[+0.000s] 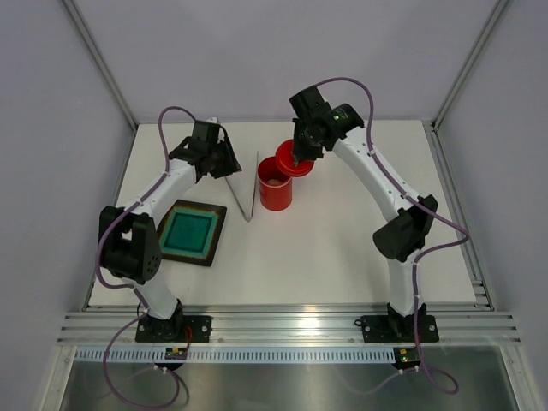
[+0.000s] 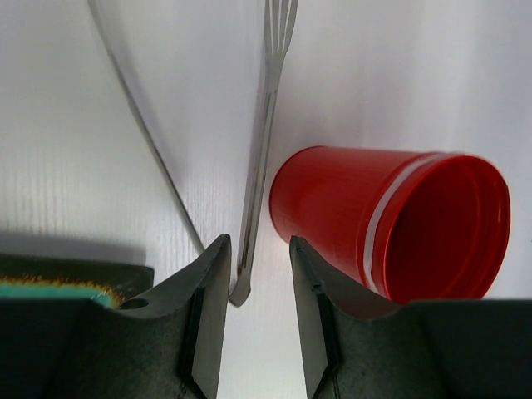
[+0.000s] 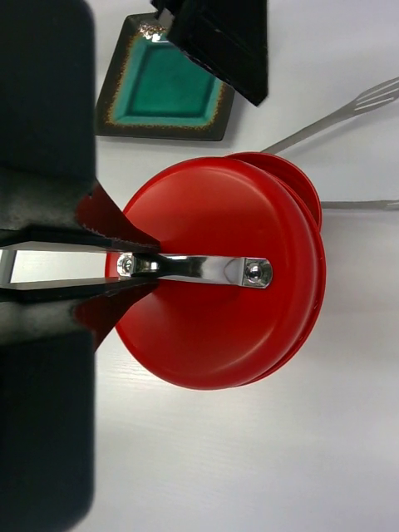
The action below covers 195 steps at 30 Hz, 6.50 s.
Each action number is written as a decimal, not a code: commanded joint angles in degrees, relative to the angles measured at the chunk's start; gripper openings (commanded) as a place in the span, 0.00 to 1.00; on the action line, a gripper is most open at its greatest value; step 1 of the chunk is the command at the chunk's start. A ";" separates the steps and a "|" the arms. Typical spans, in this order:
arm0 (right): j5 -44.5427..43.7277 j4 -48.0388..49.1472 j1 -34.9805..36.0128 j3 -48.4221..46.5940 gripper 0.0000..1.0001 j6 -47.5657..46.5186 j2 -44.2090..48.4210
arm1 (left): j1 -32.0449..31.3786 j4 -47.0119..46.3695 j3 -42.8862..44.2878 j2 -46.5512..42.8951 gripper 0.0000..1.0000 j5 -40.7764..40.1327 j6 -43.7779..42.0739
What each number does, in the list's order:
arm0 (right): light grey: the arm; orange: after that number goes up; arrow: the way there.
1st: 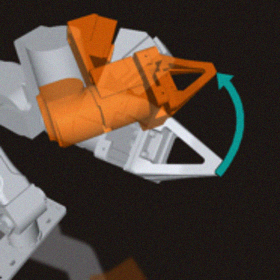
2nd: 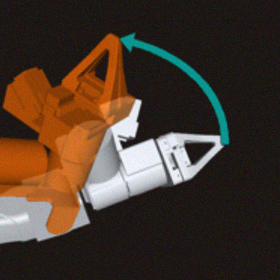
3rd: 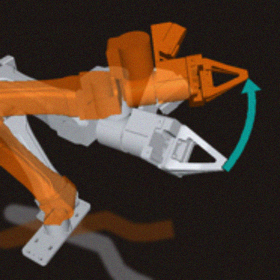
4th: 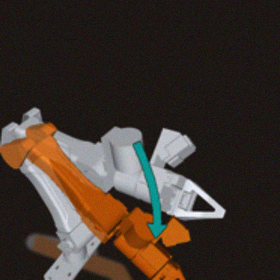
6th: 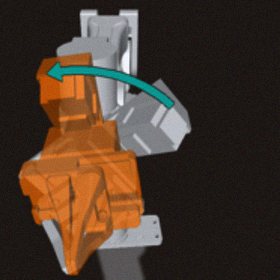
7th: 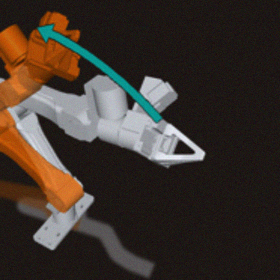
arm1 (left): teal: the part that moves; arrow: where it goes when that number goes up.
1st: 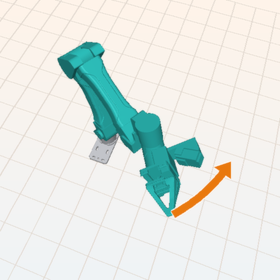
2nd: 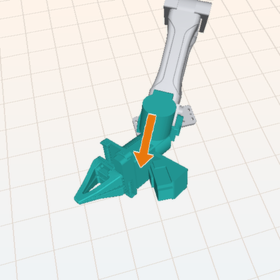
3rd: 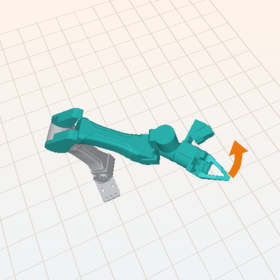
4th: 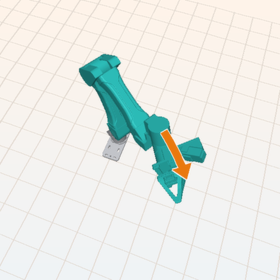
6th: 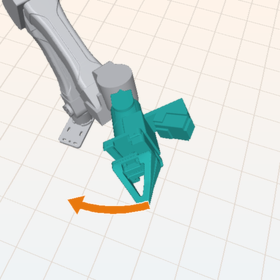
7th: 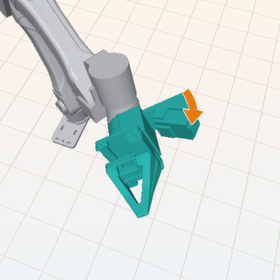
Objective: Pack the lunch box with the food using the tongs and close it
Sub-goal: Move the packing box to the center of the board, then close the box lid on the packing box.
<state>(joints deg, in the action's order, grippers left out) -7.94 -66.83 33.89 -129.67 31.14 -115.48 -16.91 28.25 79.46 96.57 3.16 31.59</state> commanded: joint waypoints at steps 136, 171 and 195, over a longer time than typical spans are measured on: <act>-6.73 5.30 1.27 22.61 0.00 1.91 16.26 | -16.58 -2.06 5.35 -6.58 0.01 13.28 -0.13; 1.26 8.99 3.10 20.16 0.00 1.21 12.22 | -16.58 1.01 3.07 -7.18 0.00 1.35 -0.48; -7.86 5.75 5.49 17.79 0.20 1.65 13.00 | -11.39 -3.46 -3.35 -7.29 0.00 4.05 1.36</act>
<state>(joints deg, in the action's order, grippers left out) -10.41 -58.63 38.81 -107.79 33.61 -108.25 -28.18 28.51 74.85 86.52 4.58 31.99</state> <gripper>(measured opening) 0.118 0.002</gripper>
